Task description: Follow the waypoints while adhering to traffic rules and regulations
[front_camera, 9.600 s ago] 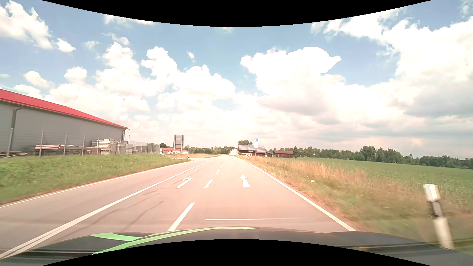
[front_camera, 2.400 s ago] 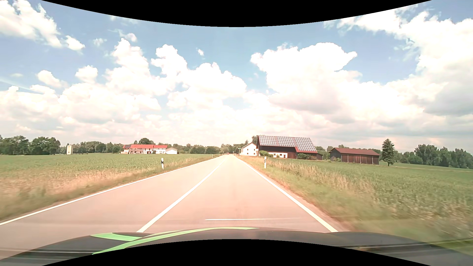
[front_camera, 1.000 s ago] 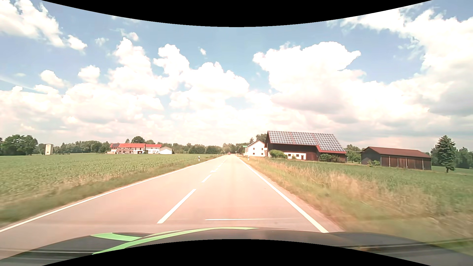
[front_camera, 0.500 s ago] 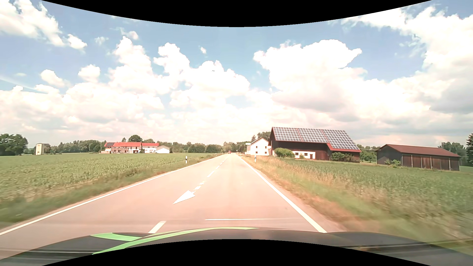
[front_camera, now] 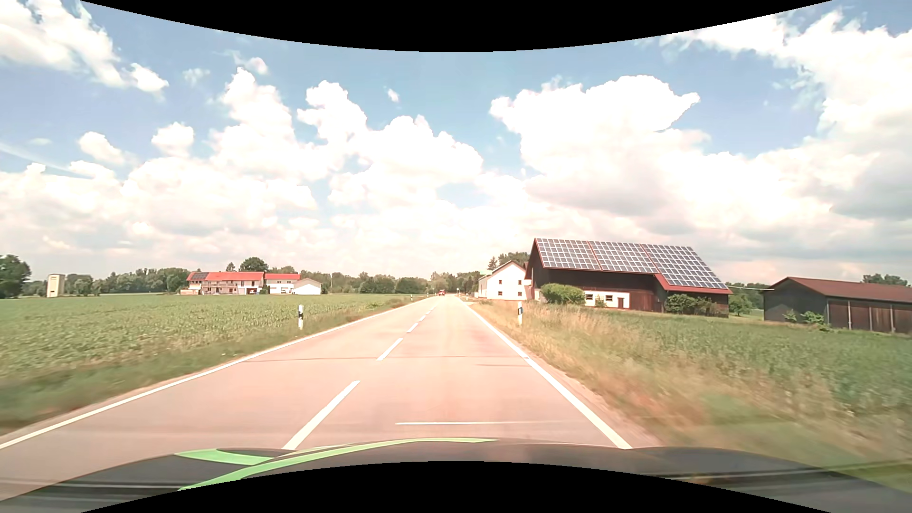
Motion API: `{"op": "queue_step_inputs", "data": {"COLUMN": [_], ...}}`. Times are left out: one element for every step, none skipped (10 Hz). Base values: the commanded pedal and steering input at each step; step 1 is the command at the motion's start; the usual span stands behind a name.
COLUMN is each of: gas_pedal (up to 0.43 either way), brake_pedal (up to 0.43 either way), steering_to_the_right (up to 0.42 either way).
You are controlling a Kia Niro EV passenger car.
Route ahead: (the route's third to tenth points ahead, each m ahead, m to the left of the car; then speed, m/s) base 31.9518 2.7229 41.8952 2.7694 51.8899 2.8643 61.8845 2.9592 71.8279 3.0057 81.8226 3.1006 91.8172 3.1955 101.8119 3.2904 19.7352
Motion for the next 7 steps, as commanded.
{"op": "queue_step_inputs", "data": {"gas_pedal": [0.067,0.067,0.067,0.067,0.079,0.079,0.087], "brake_pedal": [0.000,0.000,0.000,0.000,0.000,0.000,0.000], "steering_to_the_right": [-0.001,0.000,0.001,0.001,0.001,0.000,0.000]}}
